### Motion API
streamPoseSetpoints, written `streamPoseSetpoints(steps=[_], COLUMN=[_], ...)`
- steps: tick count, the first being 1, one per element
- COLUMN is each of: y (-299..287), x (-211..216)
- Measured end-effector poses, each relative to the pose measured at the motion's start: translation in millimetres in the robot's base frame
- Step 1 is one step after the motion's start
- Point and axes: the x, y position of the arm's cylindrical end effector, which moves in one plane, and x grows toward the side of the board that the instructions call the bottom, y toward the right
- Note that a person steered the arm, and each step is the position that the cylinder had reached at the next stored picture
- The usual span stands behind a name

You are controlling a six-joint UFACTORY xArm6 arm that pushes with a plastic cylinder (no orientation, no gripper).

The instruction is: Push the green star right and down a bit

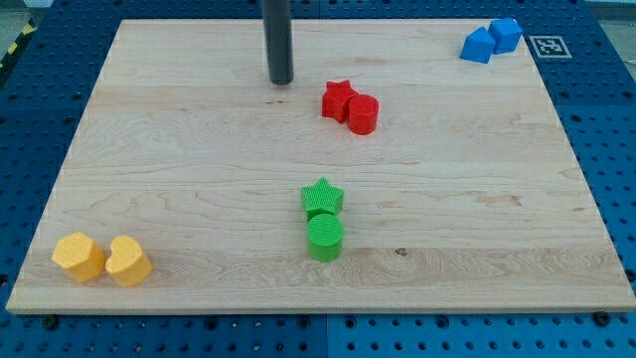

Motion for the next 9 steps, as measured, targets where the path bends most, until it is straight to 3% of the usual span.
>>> streamPoseSetpoints(steps=[1,3,5,7,9], y=[-5,1,4,72,100], x=[32,164,184,193,201])
